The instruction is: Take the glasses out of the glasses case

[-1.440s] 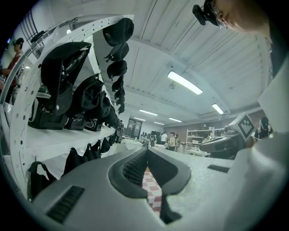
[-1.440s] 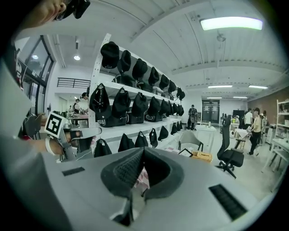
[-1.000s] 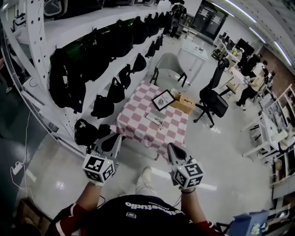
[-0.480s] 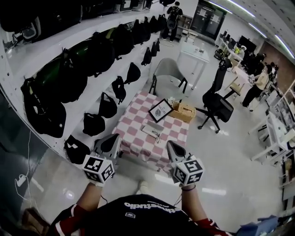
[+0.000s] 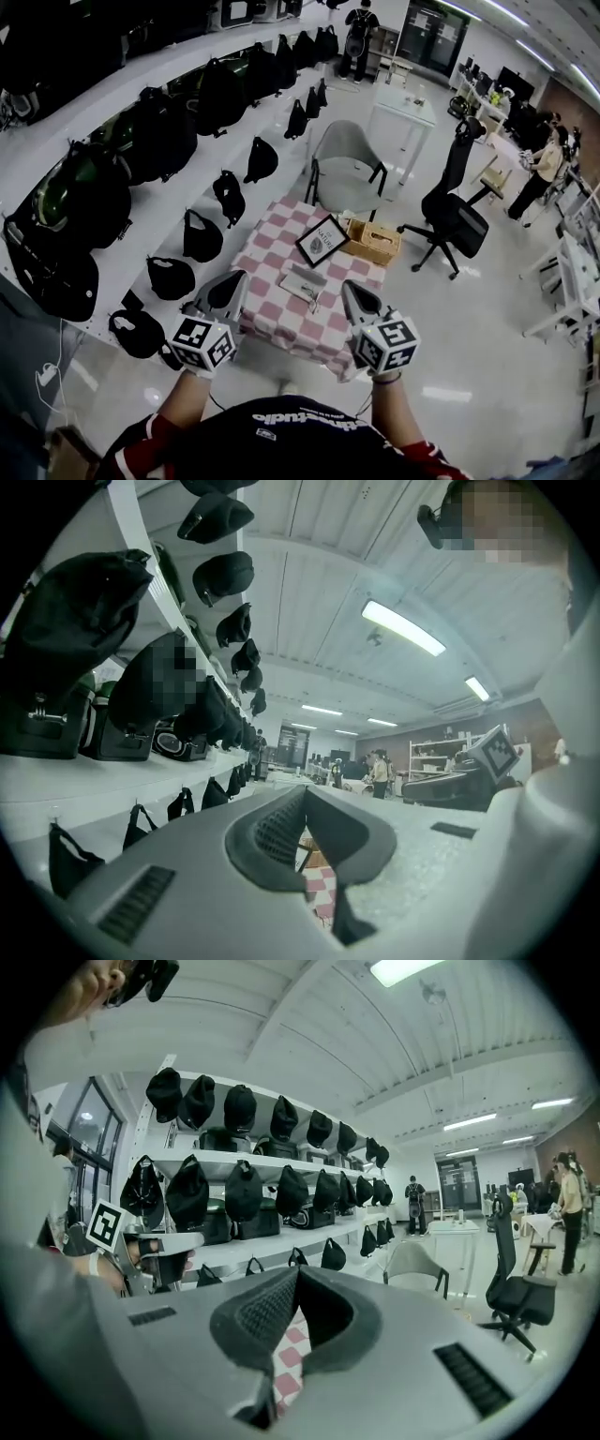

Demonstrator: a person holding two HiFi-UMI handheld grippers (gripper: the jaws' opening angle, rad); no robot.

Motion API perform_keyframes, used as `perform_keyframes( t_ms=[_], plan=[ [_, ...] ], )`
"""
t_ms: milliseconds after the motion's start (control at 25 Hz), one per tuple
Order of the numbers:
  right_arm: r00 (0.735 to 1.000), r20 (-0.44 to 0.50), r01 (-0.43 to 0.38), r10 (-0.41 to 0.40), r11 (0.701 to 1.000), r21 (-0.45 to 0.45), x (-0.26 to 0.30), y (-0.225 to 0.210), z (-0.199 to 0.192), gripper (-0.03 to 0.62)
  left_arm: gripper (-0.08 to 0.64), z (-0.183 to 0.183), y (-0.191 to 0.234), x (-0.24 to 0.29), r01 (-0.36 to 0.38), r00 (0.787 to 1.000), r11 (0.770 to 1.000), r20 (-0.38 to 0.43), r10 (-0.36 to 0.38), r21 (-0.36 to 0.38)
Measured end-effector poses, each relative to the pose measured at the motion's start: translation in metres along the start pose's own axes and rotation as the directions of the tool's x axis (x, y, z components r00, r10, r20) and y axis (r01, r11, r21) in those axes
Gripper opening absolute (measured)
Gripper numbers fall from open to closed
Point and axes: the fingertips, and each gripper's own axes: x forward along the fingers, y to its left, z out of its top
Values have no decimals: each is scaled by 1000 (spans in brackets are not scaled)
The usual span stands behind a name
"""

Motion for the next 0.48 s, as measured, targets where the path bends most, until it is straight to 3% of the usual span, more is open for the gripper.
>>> perform_keyframes(
  t_ms=[240,480],
  plan=[
    [998,0,-57,57,998,15,24,-28,-3,2,6,-6,-1,37,-46,999,999,-13,46,14],
    [997,-5,-75,75,997,3,40,-33,-5,2,6,-8,-2,50,-29,999,1000,-13,29,8]
  ],
)
